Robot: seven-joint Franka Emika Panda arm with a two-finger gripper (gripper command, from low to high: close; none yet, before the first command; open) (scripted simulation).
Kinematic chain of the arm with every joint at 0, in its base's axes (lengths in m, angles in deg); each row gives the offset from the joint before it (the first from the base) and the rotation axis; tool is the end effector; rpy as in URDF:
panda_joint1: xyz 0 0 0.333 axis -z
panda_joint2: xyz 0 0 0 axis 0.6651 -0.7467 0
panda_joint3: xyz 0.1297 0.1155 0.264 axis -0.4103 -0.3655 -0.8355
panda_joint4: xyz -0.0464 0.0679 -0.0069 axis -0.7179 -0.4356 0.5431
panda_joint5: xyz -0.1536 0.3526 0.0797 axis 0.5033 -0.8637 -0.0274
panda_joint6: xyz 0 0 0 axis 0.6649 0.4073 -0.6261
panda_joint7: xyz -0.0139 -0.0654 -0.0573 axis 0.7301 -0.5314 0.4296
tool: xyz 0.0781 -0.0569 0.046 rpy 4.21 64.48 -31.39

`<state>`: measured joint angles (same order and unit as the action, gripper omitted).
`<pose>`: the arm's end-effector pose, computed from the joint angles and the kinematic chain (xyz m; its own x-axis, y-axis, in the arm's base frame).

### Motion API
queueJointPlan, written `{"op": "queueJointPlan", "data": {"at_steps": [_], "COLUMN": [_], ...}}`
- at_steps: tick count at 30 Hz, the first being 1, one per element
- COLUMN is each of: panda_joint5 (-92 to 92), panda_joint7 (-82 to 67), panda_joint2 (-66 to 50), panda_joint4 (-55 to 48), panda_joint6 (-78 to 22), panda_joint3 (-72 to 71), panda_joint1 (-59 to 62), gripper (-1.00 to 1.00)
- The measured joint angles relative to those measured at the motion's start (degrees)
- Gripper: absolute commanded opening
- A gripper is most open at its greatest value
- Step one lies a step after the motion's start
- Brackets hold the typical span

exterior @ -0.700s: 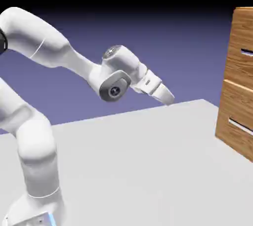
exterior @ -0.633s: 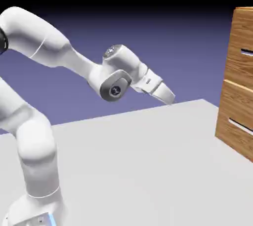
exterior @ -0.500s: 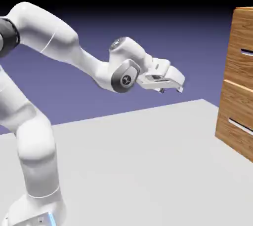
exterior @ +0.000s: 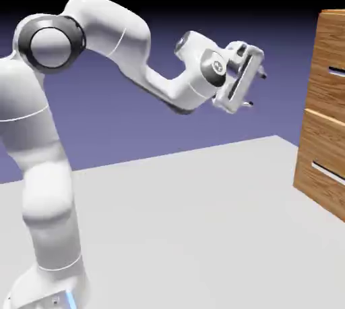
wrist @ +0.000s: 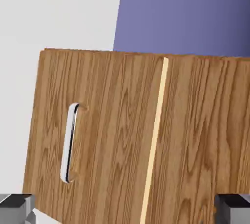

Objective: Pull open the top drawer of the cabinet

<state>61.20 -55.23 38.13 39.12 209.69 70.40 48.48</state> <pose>0.5528 0.1054 0.5410 0.2162 0.9222 0.3206 0.4502 -0.3855 0.8054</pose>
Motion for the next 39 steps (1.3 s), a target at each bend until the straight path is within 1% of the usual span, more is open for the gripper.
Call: {"op": "queueJointPlan", "data": {"at_steps": [37, 39], "panda_joint5": [92.19, 92.5], "panda_joint7": [-86.28, -86.58], "panda_joint2": [-46.42, -46.58], "panda_joint4": [-65.76, -65.99], "panda_joint6": [0.4, 0.4], "panda_joint3": [-18.07, -18.13], "panda_joint1": [12.55, 12.59], "gripper": [0.0, 0.0]}}
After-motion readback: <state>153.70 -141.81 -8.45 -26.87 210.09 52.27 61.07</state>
